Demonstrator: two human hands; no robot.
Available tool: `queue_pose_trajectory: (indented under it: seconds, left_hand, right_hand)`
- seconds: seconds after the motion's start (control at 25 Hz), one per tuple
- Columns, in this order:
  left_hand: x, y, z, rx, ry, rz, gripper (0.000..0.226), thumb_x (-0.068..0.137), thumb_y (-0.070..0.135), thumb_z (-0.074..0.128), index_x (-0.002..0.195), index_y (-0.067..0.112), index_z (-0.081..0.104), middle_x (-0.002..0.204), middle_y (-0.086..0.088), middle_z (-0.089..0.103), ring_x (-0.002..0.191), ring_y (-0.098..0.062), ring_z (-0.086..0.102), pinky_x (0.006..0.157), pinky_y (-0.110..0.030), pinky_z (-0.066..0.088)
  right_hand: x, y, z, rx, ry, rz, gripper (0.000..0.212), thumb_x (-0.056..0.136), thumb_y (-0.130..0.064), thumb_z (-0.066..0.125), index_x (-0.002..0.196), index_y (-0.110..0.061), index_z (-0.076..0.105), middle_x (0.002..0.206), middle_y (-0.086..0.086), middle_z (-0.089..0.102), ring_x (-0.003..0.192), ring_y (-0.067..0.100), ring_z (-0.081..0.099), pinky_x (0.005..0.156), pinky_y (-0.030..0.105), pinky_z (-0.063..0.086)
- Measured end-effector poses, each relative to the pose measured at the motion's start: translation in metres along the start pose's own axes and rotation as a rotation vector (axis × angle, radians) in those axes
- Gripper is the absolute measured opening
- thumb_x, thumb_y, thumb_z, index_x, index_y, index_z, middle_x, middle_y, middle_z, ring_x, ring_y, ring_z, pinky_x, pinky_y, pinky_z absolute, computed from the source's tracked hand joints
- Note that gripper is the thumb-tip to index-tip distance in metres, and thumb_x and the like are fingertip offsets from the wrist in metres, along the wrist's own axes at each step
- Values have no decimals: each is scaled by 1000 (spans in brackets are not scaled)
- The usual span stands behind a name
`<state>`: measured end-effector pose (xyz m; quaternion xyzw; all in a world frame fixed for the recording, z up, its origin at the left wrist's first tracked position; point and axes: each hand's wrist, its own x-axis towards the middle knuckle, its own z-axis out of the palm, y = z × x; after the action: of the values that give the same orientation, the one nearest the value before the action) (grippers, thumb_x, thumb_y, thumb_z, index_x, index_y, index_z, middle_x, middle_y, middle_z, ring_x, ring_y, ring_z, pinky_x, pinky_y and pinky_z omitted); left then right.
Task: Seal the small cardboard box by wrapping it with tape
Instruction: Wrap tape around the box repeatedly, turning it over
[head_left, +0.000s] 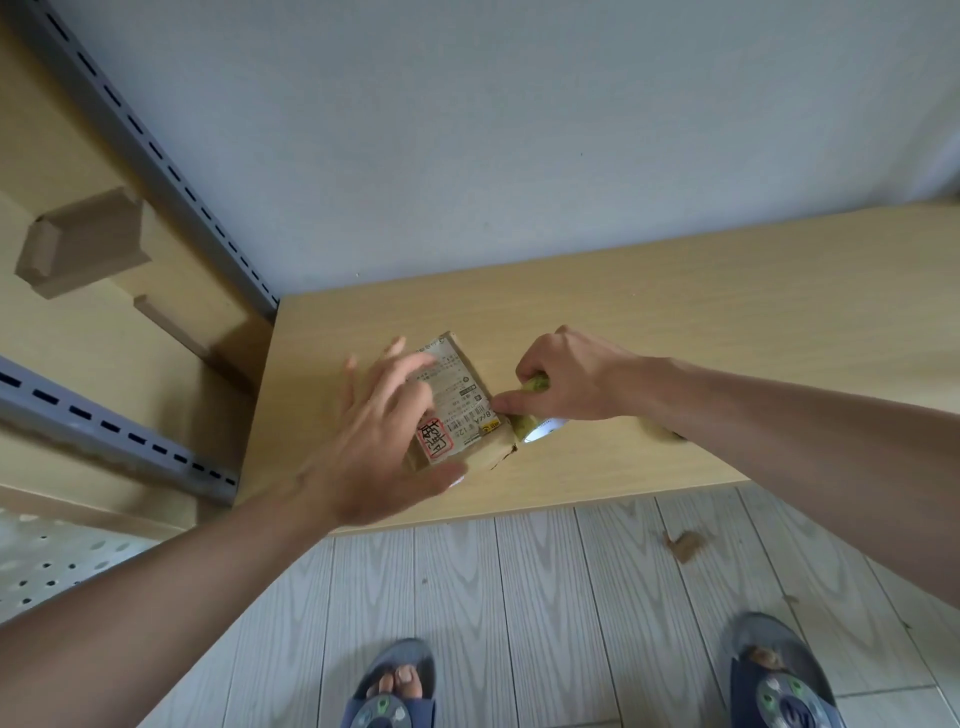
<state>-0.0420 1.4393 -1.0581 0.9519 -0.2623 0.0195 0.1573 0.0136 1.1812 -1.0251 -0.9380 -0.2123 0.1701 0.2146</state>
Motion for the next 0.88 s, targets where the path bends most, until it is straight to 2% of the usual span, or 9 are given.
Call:
queue_pose_trajectory:
  seconds: [0.08, 0.2, 0.24, 0.32, 0.4, 0.52, 0.64, 0.72, 0.88]
  left_hand:
    - [23, 15, -11, -99, -72, -84, 80, 72, 93, 38, 104, 20, 48, 160, -8, 22, 149, -25, 25, 115, -67, 23]
    - [55, 27, -18, -41, -303, -207, 106, 56, 93, 57, 143, 42, 27, 167, -7, -3, 153, -34, 13, 116, -68, 19]
    - [62, 30, -18, 4, -370, -232, 107, 57, 88, 65, 146, 48, 23, 165, -5, -1, 151, -37, 15, 115, -63, 25]
    - [68, 32, -16, 71, -415, -244, 98, 60, 81, 71, 144, 46, 34, 152, -2, 18, 139, -32, 29, 104, -49, 36]
    - [70, 28, -16, 49, -385, -235, 95, 53, 86, 65, 135, 43, 45, 137, -1, 30, 128, -24, 38, 102, -44, 42]
    - [70, 20, -19, -210, -266, -256, 86, 47, 84, 64, 123, 44, 53, 128, 1, 42, 123, -15, 45, 103, -30, 41]
    - [68, 25, -18, -654, -148, -203, 62, 63, 59, 77, 116, 32, 59, 111, 12, 64, 101, 1, 60, 86, -17, 46]
    - [63, 32, -16, -786, -142, -187, 63, 65, 48, 80, 118, 22, 59, 104, 17, 64, 91, 8, 61, 79, -10, 46]
    - [50, 27, -5, -695, -150, -190, 75, 56, 58, 79, 125, 43, 53, 126, 8, 47, 116, -4, 53, 94, -28, 49]
  right_hand:
    - [0, 4, -1, 36, 2, 16, 61, 83, -66, 65, 56, -15, 43, 57, 2, 37, 52, 18, 31, 51, 29, 25]
    - [0, 8, 2, 94, 2, 30, 59, 81, -65, 67, 54, -17, 46, 54, -1, 38, 51, 17, 33, 49, 28, 25]
    - [0, 8, 4, 113, 0, 39, 58, 81, -65, 68, 54, -17, 46, 53, -2, 37, 51, 17, 33, 48, 28, 24]
    - [0, 9, 6, 140, 6, 50, 59, 80, -64, 69, 56, -16, 46, 54, -2, 35, 52, 17, 31, 48, 28, 22]
    - [-1, 9, -1, 166, 43, 33, 60, 81, -61, 70, 55, -14, 45, 55, -1, 33, 52, 16, 29, 47, 28, 22]
    - [-2, 8, -32, 307, 196, 17, 58, 91, -55, 63, 55, -11, 47, 51, -4, 33, 46, 12, 30, 46, 26, 24]
    - [-3, 1, -61, 760, 314, 20, 54, 98, -47, 57, 57, -18, 36, 47, -7, 32, 48, 16, 29, 52, 27, 28]
    - [-2, -1, -66, 872, 294, 1, 54, 98, -42, 59, 58, -20, 31, 47, -8, 32, 49, 17, 31, 53, 26, 31]
    - [-1, -2, -60, 790, 133, -37, 52, 95, -36, 65, 55, -18, 36, 51, -1, 31, 47, 18, 29, 49, 25, 32]
